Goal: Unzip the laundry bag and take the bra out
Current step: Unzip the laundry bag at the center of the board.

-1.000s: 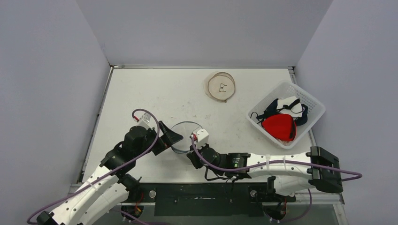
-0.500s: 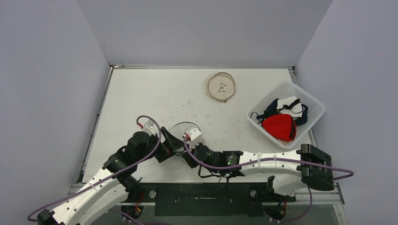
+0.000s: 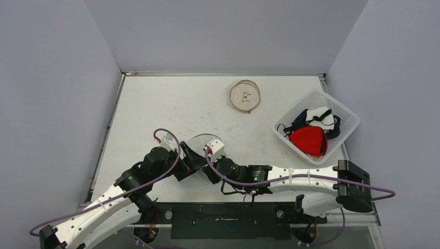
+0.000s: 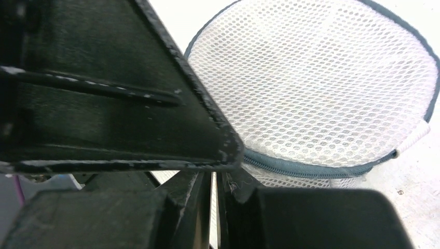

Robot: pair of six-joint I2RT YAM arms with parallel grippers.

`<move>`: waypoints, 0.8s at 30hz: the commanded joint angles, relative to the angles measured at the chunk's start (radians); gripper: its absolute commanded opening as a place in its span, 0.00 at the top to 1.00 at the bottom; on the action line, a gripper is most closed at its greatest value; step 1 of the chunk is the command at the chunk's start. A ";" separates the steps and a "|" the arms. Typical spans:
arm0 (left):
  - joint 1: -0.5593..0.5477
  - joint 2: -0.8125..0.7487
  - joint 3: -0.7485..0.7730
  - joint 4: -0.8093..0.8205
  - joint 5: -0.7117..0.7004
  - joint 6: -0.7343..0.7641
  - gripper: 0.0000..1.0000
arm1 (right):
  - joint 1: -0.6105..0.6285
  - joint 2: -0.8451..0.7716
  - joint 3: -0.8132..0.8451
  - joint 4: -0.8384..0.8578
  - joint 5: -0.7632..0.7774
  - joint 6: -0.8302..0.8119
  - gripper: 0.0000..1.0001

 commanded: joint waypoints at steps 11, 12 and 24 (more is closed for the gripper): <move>-0.034 -0.079 -0.055 0.108 0.022 -0.112 0.04 | -0.012 -0.098 -0.024 0.035 0.044 0.013 0.95; -0.037 -0.073 -0.060 0.123 0.013 -0.116 0.03 | -0.011 -0.098 -0.025 0.035 0.044 0.014 0.95; -0.019 0.012 -0.056 0.182 -0.125 -0.137 0.65 | 0.008 -0.102 -0.029 0.014 0.031 0.024 0.95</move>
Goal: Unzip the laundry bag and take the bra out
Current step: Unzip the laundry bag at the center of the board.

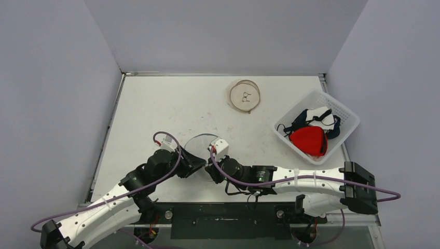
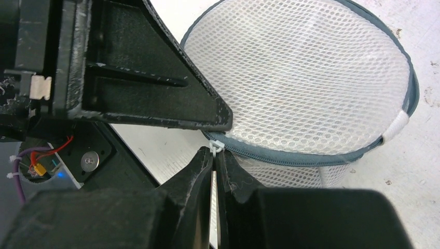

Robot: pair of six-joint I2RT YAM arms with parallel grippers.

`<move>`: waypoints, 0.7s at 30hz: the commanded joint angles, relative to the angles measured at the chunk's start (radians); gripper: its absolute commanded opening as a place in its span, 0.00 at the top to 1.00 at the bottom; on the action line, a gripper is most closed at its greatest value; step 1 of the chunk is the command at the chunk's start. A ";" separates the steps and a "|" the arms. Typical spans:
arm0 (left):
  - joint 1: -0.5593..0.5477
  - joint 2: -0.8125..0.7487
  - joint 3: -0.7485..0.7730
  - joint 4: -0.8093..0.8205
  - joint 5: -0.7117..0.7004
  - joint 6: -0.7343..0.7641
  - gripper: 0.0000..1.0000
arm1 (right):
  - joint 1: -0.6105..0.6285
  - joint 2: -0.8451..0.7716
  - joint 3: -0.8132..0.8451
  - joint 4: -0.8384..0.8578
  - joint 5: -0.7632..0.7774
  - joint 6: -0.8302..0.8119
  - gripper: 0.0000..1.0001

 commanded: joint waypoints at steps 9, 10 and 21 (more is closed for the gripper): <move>0.103 0.023 0.001 0.079 -0.003 0.017 1.00 | 0.007 -0.088 -0.013 -0.005 0.048 0.016 0.95; 0.115 0.021 -0.003 0.075 0.002 0.020 1.00 | 0.007 -0.094 -0.015 -0.031 0.055 0.016 0.95; 0.151 0.012 -0.035 0.077 0.032 0.024 1.00 | -0.009 -0.184 -0.091 -0.096 0.109 0.036 0.95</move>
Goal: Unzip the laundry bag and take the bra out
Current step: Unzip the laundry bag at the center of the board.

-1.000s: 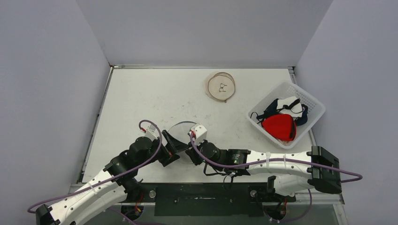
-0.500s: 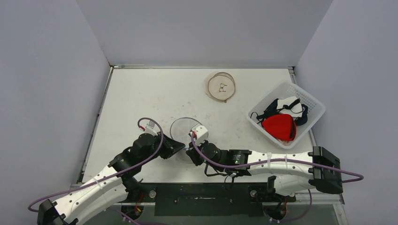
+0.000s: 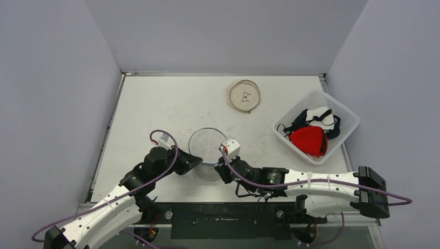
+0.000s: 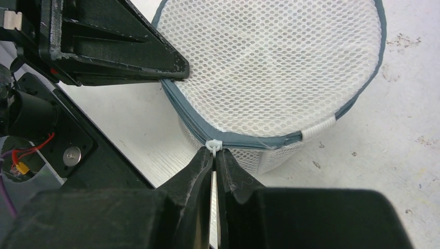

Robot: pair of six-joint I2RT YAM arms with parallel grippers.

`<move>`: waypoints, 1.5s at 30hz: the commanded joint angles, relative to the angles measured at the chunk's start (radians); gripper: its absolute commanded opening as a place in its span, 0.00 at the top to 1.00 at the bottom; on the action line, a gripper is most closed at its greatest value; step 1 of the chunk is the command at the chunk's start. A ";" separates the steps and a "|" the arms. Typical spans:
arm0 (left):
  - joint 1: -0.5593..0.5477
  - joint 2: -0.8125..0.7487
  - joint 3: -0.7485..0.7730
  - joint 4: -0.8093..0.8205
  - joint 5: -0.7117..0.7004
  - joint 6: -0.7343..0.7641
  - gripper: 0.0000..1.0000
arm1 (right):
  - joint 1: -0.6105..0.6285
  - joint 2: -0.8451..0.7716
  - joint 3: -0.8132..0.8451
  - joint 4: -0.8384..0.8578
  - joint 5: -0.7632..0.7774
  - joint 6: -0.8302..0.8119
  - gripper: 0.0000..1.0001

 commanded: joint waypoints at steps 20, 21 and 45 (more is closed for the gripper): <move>0.035 0.006 -0.033 0.048 -0.008 0.035 1.00 | -0.075 -0.117 -0.084 -0.025 0.048 0.039 0.95; 0.035 0.006 -0.035 0.051 -0.005 0.033 1.00 | -0.076 -0.117 -0.087 -0.024 0.048 0.041 0.95; 0.006 -0.045 -0.267 0.566 -0.088 -0.071 1.00 | -0.179 -0.308 -0.368 0.358 -0.032 0.687 0.18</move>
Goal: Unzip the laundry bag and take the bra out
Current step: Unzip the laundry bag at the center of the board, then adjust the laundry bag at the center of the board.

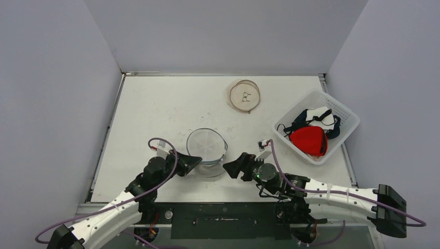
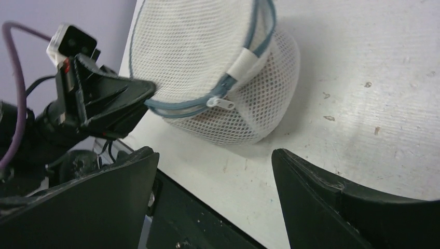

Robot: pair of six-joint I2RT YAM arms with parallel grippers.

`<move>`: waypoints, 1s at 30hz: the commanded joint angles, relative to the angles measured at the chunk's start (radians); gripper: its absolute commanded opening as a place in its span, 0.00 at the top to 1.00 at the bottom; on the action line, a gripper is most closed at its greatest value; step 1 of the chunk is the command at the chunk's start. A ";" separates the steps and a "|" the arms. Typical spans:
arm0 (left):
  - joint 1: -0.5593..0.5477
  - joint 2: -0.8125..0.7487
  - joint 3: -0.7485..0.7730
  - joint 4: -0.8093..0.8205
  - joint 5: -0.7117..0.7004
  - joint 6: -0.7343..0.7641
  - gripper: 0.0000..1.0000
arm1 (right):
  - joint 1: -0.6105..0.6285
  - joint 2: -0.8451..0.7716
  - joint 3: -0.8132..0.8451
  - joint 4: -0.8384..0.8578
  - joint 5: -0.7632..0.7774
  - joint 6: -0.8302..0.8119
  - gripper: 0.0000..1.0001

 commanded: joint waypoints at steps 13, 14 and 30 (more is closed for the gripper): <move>-0.030 0.036 -0.023 0.259 -0.054 0.051 1.00 | -0.128 0.304 0.031 0.452 -0.063 0.257 0.21; -0.032 0.037 -0.018 0.253 -0.055 0.058 1.00 | -0.138 0.321 0.032 0.471 -0.074 0.262 0.22; -0.136 0.059 0.009 0.217 -0.154 0.129 1.00 | -0.174 0.503 0.103 0.536 -0.159 0.307 0.73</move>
